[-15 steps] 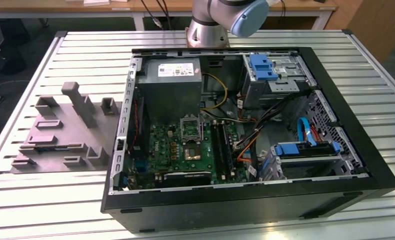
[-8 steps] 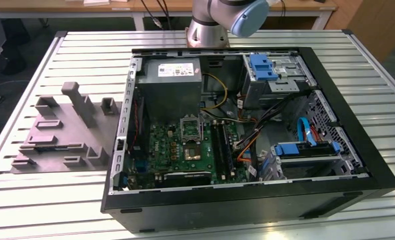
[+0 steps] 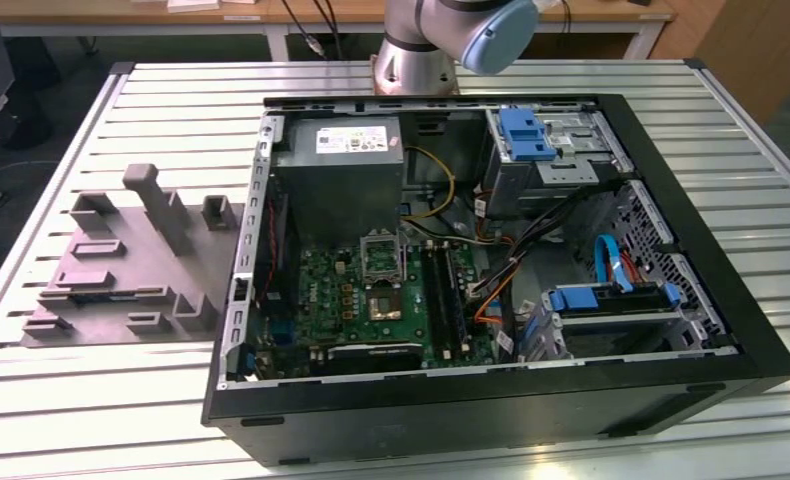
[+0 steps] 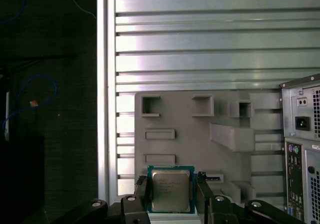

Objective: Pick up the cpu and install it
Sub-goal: 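Pick up the cpu and move it towards the insertion slot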

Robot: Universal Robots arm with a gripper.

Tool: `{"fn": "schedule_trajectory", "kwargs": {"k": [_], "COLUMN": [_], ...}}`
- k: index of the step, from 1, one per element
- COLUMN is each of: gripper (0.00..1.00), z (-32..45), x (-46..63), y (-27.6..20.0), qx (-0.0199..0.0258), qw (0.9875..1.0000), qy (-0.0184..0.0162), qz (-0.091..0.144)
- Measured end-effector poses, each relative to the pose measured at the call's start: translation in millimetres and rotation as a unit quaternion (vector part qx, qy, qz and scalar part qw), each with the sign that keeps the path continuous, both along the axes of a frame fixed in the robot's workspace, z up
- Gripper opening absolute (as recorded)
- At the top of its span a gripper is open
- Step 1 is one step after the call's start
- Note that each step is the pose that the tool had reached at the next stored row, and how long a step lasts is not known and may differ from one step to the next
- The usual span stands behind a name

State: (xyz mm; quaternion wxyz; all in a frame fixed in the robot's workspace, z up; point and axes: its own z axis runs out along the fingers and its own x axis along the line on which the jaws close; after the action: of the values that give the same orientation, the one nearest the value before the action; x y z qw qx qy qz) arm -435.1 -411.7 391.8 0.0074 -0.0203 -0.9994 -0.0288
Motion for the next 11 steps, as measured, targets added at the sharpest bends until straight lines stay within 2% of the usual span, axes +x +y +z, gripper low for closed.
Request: {"fn": "schedule_trajectory", "kwargs": {"k": [11], "gripper": [0.47], "z": [0.0], "x": [3.1], "y": [0.0], "qx": [0.0], "qw": [1.0], "qy": [-0.0001], "qz": [0.0]}}
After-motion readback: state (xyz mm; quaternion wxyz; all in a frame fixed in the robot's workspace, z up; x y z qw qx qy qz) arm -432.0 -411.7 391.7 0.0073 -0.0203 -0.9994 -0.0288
